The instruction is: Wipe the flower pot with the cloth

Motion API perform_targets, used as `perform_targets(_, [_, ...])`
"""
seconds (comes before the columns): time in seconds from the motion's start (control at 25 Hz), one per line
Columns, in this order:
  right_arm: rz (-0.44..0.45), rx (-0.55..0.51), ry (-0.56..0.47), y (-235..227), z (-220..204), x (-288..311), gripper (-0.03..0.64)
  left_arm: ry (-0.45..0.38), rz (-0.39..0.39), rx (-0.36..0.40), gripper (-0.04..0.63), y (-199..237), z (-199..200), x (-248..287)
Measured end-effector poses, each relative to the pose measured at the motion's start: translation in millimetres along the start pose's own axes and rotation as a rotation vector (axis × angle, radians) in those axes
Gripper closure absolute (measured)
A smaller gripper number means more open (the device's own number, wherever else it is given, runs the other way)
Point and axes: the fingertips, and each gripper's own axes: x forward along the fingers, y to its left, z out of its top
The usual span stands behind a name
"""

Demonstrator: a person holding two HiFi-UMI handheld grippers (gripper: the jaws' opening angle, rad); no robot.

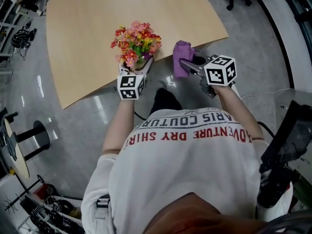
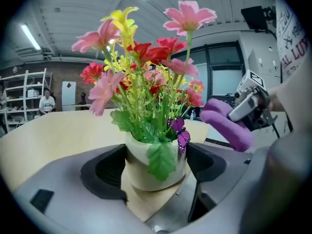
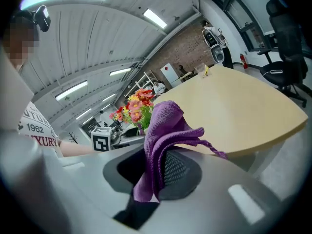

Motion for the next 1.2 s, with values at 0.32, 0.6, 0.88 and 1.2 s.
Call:
perform_targets(0.32, [0.062, -0.013, -0.02, -32.9, 47.5, 60.9, 0.566, 0.051, -0.179, 0.085, 0.195, 5.5, -10.4, 25.1])
perform_targets(0.6, [0.085, -0.008, 0.006, -43.3, 59.8, 102.7, 0.566, 0.06, -0.216, 0.1, 0.195, 19.9, -11.5, 31.7])
perform_targets(0.88, [0.091, 0.019, 0.049, -57.1, 51.6, 126.6, 0.568, 0.059, -0.242, 0.11, 0.195, 24.6, -16.2, 38.0])
perform_targets(1.2, [-0.018, -0.01, 0.209, -73.4, 39.1, 134.4, 0.568, 0.053, -0.262, 0.113, 0.195, 23.6, -8.9, 30.5])
